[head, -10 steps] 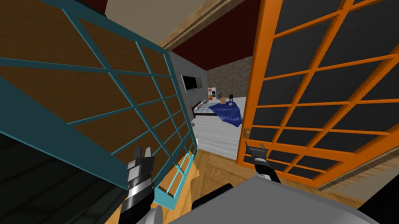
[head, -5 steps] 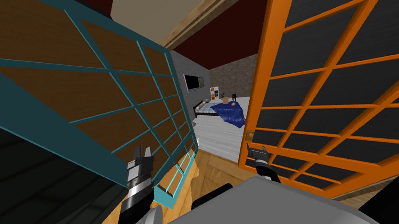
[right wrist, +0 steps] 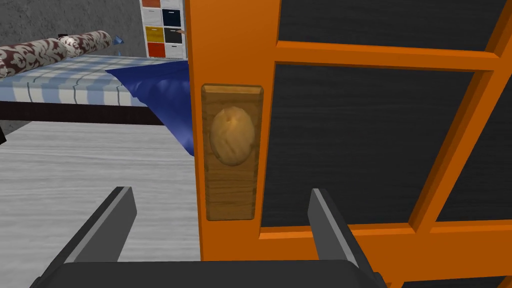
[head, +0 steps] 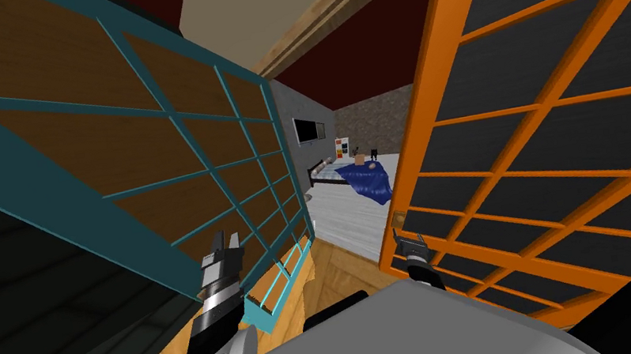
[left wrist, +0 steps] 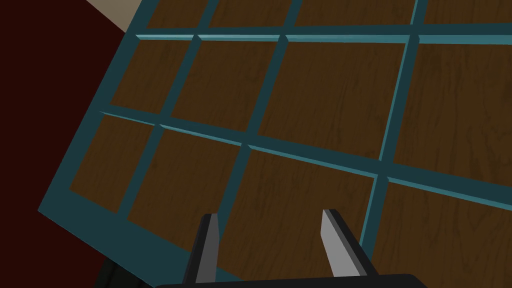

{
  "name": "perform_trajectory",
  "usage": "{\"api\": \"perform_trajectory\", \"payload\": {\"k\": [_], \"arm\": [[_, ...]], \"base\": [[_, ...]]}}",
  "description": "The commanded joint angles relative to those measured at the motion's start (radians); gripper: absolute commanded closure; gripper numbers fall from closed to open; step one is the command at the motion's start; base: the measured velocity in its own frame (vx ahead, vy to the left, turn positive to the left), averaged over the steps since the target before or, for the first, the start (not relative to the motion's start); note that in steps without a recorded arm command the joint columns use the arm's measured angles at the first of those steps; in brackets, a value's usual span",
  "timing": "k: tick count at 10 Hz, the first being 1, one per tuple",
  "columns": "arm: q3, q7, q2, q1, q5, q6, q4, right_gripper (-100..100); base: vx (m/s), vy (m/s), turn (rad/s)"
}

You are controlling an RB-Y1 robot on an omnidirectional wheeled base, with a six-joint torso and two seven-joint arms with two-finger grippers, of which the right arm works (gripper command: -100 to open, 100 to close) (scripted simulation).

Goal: Pull the door open

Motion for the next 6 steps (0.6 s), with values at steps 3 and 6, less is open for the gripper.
{"api": "perform_trajectory", "payload": {"k": [3, 6], "arm": [[0.017, -0.067, -0.044, 0.002, 0.009, -0.02, 0.047, -100], [0.032, -0.123, -0.082, 0.006, 0.017, -0.035, 0.084, -100]], "base": [[0.174, -0.059, -0.038], [0.156, -0.057, -0.05]]}}
